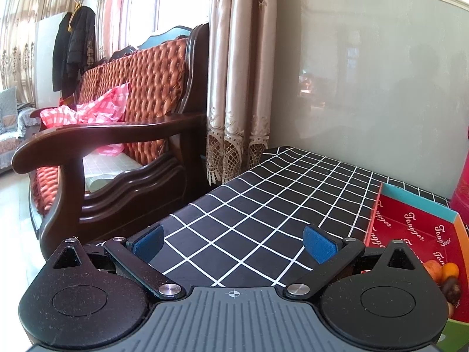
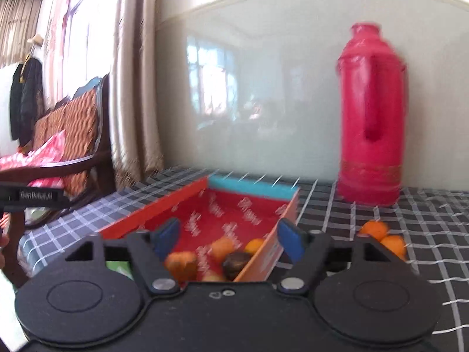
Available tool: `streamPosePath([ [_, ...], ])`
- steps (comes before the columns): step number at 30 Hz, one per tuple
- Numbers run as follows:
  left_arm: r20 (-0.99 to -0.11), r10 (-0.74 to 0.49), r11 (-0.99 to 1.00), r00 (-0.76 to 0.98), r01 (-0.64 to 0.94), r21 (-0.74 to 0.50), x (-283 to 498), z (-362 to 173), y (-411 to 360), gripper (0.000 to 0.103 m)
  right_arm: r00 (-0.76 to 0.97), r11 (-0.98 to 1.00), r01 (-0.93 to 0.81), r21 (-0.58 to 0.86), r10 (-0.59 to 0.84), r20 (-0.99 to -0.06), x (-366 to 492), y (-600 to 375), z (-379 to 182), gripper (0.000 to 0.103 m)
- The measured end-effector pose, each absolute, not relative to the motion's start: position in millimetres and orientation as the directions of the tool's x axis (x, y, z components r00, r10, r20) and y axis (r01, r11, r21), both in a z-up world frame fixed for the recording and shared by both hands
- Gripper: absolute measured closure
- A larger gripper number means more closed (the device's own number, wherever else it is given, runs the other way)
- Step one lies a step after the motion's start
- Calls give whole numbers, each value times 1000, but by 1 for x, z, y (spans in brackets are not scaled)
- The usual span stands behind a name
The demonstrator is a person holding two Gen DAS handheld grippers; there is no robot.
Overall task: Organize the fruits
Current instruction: 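Grasp the dark chestnut with the right tool and release it over the box, then reach the left tool to the other dark chestnut and close on it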
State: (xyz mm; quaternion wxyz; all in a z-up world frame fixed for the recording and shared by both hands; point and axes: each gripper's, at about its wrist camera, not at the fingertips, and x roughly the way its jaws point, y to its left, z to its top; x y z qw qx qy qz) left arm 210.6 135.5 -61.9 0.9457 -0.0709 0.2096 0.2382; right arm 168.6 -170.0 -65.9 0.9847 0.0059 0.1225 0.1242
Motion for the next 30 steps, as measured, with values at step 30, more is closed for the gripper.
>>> streamPosePath([
  [30, -282, -23, 996, 959, 47, 80, 207, -49, -59, 3, 725, 762, 648, -22, -625, -288, 133, -323, -73, 6],
])
